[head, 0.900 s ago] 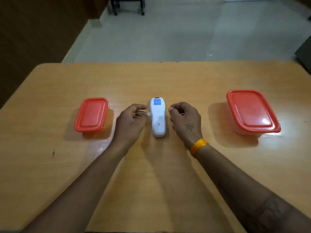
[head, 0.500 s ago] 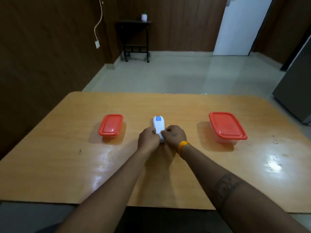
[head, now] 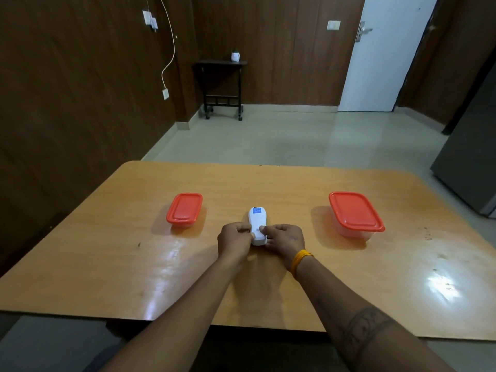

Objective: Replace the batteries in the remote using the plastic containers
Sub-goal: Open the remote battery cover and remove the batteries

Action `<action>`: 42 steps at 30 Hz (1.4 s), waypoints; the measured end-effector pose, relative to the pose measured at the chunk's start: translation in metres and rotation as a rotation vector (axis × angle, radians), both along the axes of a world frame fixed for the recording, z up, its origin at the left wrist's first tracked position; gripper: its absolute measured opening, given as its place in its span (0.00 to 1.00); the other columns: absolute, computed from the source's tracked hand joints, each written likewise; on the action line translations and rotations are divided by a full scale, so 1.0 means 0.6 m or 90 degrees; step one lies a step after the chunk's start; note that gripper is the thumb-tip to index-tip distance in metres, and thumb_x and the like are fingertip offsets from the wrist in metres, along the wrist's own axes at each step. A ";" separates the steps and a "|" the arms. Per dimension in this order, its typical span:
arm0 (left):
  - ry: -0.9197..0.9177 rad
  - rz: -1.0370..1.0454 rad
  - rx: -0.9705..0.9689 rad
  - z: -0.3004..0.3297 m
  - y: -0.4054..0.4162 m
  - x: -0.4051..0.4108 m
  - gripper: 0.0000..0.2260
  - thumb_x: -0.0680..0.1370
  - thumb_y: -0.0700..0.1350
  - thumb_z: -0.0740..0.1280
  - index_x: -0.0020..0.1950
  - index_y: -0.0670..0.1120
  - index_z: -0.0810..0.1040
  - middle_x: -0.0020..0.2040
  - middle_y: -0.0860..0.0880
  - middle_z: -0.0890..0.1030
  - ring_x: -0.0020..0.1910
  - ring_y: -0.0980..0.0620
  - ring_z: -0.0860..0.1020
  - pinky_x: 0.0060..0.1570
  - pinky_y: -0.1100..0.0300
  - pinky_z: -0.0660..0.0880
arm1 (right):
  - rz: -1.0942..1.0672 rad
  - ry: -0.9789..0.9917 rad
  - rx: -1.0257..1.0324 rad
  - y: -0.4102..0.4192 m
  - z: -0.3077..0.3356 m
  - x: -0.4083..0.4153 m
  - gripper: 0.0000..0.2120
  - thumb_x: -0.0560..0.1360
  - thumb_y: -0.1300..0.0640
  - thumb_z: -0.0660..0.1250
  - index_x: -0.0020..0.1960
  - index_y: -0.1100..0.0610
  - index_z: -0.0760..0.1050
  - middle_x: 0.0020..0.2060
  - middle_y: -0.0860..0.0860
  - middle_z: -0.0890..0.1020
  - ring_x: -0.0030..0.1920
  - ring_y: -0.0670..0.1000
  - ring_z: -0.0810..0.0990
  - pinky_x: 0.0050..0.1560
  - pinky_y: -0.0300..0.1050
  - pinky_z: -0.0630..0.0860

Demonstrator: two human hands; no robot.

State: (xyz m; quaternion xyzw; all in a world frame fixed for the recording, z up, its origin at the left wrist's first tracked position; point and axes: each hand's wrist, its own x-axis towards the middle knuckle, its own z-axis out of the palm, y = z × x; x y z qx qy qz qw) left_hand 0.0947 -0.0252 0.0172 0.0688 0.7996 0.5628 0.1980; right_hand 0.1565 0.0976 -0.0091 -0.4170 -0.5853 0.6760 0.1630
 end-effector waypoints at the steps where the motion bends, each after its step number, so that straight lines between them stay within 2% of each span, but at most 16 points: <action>1: -0.018 0.004 0.015 -0.001 -0.003 0.002 0.14 0.74 0.37 0.72 0.58 0.48 0.87 0.58 0.48 0.87 0.56 0.47 0.85 0.60 0.50 0.83 | -0.005 0.008 -0.016 -0.004 0.004 0.006 0.13 0.70 0.58 0.82 0.48 0.64 0.85 0.44 0.60 0.89 0.47 0.61 0.89 0.50 0.57 0.88; 3: -0.051 0.004 0.056 0.001 -0.007 0.009 0.11 0.74 0.37 0.72 0.53 0.48 0.86 0.53 0.46 0.88 0.50 0.46 0.87 0.51 0.51 0.86 | -0.017 0.032 -0.040 -0.014 0.016 0.020 0.11 0.71 0.60 0.81 0.49 0.65 0.85 0.44 0.61 0.89 0.47 0.61 0.89 0.51 0.56 0.87; 4: -0.066 0.002 0.081 0.003 -0.009 0.013 0.10 0.75 0.38 0.71 0.53 0.46 0.87 0.52 0.45 0.89 0.48 0.46 0.88 0.48 0.52 0.86 | -0.021 0.048 -0.045 -0.020 0.024 0.029 0.11 0.71 0.61 0.81 0.50 0.65 0.84 0.44 0.61 0.89 0.46 0.61 0.88 0.50 0.54 0.87; 8: -0.135 -0.010 0.191 0.024 -0.024 0.037 0.08 0.82 0.47 0.70 0.54 0.44 0.86 0.48 0.43 0.89 0.44 0.45 0.87 0.46 0.54 0.81 | -0.006 0.135 -0.069 -0.046 0.054 0.073 0.10 0.74 0.64 0.78 0.54 0.65 0.83 0.48 0.62 0.89 0.45 0.58 0.87 0.47 0.49 0.86; 11: -0.146 -0.019 0.237 0.033 -0.035 0.058 0.10 0.83 0.47 0.70 0.54 0.42 0.86 0.47 0.41 0.89 0.41 0.46 0.87 0.40 0.55 0.83 | 0.039 0.167 -0.088 -0.059 0.065 0.103 0.10 0.75 0.65 0.76 0.56 0.64 0.83 0.48 0.62 0.89 0.45 0.58 0.87 0.45 0.49 0.84; 14: -0.140 -0.050 0.225 0.026 -0.041 0.077 0.10 0.84 0.47 0.69 0.55 0.41 0.85 0.50 0.41 0.89 0.45 0.45 0.87 0.45 0.52 0.84 | 0.063 0.152 -0.086 -0.067 0.068 0.123 0.07 0.78 0.63 0.72 0.55 0.64 0.82 0.48 0.61 0.89 0.45 0.58 0.87 0.41 0.48 0.83; 18: -0.134 -0.099 0.210 0.016 -0.035 0.097 0.08 0.84 0.47 0.69 0.55 0.44 0.84 0.52 0.44 0.89 0.49 0.46 0.87 0.48 0.51 0.85 | 0.048 0.142 -0.033 -0.066 0.045 0.132 0.17 0.79 0.50 0.74 0.54 0.66 0.82 0.47 0.61 0.89 0.48 0.60 0.88 0.41 0.49 0.85; 24: -0.104 -0.086 0.195 -0.012 -0.018 0.107 0.10 0.83 0.50 0.71 0.56 0.45 0.86 0.51 0.45 0.89 0.52 0.45 0.88 0.56 0.43 0.85 | -0.004 0.148 0.008 -0.064 0.017 0.130 0.23 0.79 0.47 0.74 0.49 0.70 0.82 0.43 0.60 0.89 0.45 0.59 0.89 0.46 0.56 0.86; 29: -0.099 -0.033 0.192 -0.023 -0.009 0.109 0.11 0.81 0.53 0.72 0.51 0.45 0.87 0.49 0.47 0.90 0.50 0.46 0.88 0.54 0.46 0.86 | -0.023 0.157 0.047 -0.066 0.007 0.124 0.23 0.79 0.50 0.74 0.46 0.72 0.80 0.42 0.63 0.87 0.38 0.51 0.86 0.37 0.43 0.82; 33: -0.098 -0.011 0.194 -0.024 -0.008 0.107 0.10 0.81 0.49 0.73 0.50 0.42 0.87 0.49 0.45 0.89 0.50 0.45 0.88 0.54 0.46 0.86 | -0.026 0.154 0.084 -0.071 0.001 0.120 0.21 0.79 0.50 0.74 0.44 0.71 0.82 0.41 0.64 0.87 0.38 0.52 0.86 0.39 0.49 0.81; 38: -0.129 -0.006 0.212 -0.020 -0.015 0.106 0.07 0.81 0.43 0.73 0.55 0.40 0.86 0.51 0.41 0.89 0.48 0.43 0.87 0.44 0.54 0.82 | -0.003 0.164 0.075 -0.075 0.002 0.128 0.16 0.80 0.54 0.73 0.47 0.69 0.83 0.43 0.63 0.88 0.38 0.50 0.86 0.39 0.44 0.82; 40: -0.135 -0.005 0.215 -0.018 -0.019 0.109 0.08 0.81 0.43 0.73 0.56 0.40 0.85 0.51 0.41 0.89 0.48 0.43 0.87 0.43 0.55 0.81 | 0.002 0.172 0.067 -0.078 0.006 0.131 0.15 0.80 0.54 0.73 0.49 0.68 0.84 0.43 0.61 0.88 0.39 0.49 0.87 0.39 0.41 0.83; 42: -0.151 -0.007 0.219 -0.014 -0.023 0.109 0.08 0.80 0.45 0.73 0.55 0.42 0.86 0.49 0.43 0.89 0.47 0.44 0.88 0.41 0.56 0.81 | 0.006 0.171 0.045 -0.077 0.007 0.133 0.15 0.80 0.52 0.73 0.49 0.66 0.85 0.43 0.60 0.89 0.42 0.53 0.89 0.42 0.44 0.85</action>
